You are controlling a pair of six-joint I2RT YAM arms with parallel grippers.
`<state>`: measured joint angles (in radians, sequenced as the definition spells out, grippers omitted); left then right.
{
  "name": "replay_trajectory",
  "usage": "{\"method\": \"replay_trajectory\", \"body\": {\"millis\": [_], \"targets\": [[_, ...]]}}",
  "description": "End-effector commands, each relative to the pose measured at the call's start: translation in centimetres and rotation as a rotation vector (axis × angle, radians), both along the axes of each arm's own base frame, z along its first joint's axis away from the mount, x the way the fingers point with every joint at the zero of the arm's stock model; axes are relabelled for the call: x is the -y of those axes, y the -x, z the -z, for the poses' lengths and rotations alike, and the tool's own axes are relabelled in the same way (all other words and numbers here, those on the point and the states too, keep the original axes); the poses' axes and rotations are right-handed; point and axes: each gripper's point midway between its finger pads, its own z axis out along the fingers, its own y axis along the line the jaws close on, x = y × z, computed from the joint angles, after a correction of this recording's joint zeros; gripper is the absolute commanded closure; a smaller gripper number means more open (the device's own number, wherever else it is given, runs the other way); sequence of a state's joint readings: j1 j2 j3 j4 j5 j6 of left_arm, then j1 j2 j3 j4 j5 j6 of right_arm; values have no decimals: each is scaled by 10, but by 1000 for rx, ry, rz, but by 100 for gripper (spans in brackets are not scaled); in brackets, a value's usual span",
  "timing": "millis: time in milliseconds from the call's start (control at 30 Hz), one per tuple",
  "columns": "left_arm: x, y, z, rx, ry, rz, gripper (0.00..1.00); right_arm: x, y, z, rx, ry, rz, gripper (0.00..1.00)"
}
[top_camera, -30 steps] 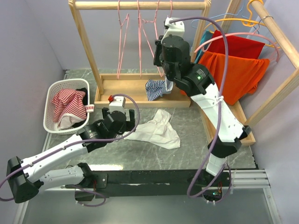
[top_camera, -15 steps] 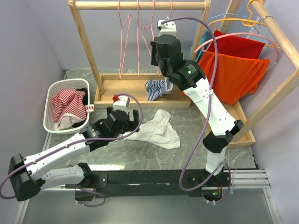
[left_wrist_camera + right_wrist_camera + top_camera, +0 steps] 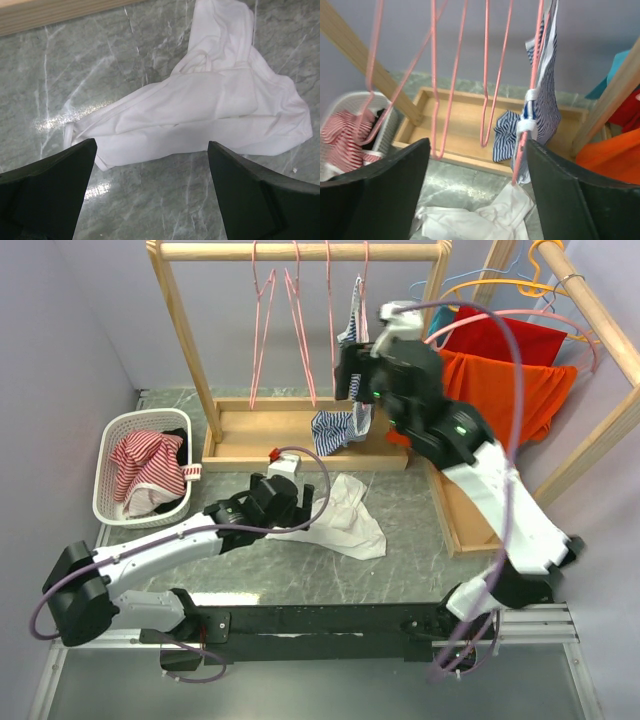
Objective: Remove the tank top from the hanger
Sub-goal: Place the hanger at the clothesline, then pick up the tank top from the center of the board.
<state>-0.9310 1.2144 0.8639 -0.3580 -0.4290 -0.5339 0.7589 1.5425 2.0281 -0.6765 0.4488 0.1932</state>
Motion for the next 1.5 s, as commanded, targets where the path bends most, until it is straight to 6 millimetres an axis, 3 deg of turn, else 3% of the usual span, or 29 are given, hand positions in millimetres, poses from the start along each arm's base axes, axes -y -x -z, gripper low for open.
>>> {"method": "replay_trajectory", "body": {"millis": [0, 67, 300, 467, 500, 600, 733, 1000, 1067, 1100, 1167, 1233, 1267, 1333, 1367, 1433, 1467], "targets": [[19, -11, -5, 21, 19, 30, 1, 26, 37, -52, 133, -133, -38, 12], [20, -15, -2, 22, 7, 19, 1, 30, 42, -44, 123, -131, -40, 10], [26, -35, 27, -30, -13, -11, 1, 59, 88, -54, 184, -205, -101, 8], [48, -40, 54, -84, -11, 48, 1, 78, 104, -52, 204, -225, -83, 6], [57, -39, 67, -115, -10, 84, 1, 80, 104, -50, 201, -221, -77, 6], [75, -41, 79, -150, -3, 139, 1, 85, 103, -41, 186, -202, -54, 5], [93, -39, 81, -176, 28, 200, 1, 87, 102, -28, 158, -180, -38, 4], [96, -23, 113, -299, 5, 236, 2, 93, 104, -21, 157, -186, -17, 3], [91, -19, 119, -323, -8, 214, 12, 95, 104, -20, 154, -187, -11, 3], [90, -19, 121, -326, -11, 207, 26, 95, 104, -19, 151, -188, -6, 3], [86, -17, 124, -331, -21, 200, 39, 97, 105, -16, 147, -189, 4, 2], [83, -17, 125, -336, -27, 190, 59, 100, 104, -16, 151, -194, 18, 2], [83, -16, 125, -337, -25, 190, 74, 100, 105, -15, 151, -195, 18, 2], [80, -16, 116, -321, -17, 178, 90, 102, 102, -13, 149, -191, 35, 2], [78, -18, 103, -295, 0, 168, 99, 102, 102, -11, 147, -190, 38, 2], [65, -16, 92, -269, -10, 133, 99, 103, 100, -8, 139, -180, 52, 2], [61, -17, 67, -223, 22, 123, 99, 103, 99, -6, 135, -176, 57, 2]]}}
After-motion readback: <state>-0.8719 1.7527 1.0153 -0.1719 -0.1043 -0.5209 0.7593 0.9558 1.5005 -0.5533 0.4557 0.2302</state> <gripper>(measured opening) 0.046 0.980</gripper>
